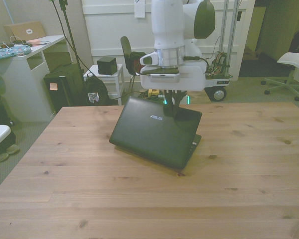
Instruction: Close the laptop
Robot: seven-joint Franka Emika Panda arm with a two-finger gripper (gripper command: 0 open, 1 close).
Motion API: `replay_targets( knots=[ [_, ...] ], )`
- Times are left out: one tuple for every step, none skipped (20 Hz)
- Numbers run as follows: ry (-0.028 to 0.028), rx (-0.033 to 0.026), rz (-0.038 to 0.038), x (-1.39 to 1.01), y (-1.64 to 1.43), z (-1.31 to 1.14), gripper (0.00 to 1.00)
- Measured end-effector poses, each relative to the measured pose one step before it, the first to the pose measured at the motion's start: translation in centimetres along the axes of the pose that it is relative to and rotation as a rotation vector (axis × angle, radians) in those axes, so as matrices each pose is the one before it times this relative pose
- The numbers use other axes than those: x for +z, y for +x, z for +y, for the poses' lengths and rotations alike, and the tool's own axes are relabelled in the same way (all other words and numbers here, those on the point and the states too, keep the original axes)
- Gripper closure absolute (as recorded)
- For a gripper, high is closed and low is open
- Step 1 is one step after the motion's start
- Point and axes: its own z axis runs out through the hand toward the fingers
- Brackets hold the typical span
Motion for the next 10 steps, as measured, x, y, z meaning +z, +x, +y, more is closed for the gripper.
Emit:
replay_targets(
  knots=[
    [-0.01517,0.00620,-0.00884,1.475,-0.288,0.720,1.00],
    [-0.01243,0.00813,-0.00693,1.366,0.019,0.711,1.00],
    [-0.00780,0.01023,-0.00320,0.999,0.262,0.590,1.00],
    [-0.00498,0.00926,-0.00201,0.653,0.291,0.449,1.00],
    [-0.00248,0.00703,-0.00115,0.298,0.247,0.274,1.00],
    [0.00059,0.00230,0.00024,0.023,0.088,0.101,1.00],
    [0.00705,-0.00487,0.00324,-0.380,-0.192,-0.064,1.00],
    [0.01383,-0.01232,0.00603,-0.922,-0.573,-0.168,1.00],
    [0.01909,-0.02108,0.00799,-1.529,-1.021,-0.225,1.00],
    [0.02305,-0.03090,0.01030,-2.307,-1.508,-0.328,1.00]
  ],
)
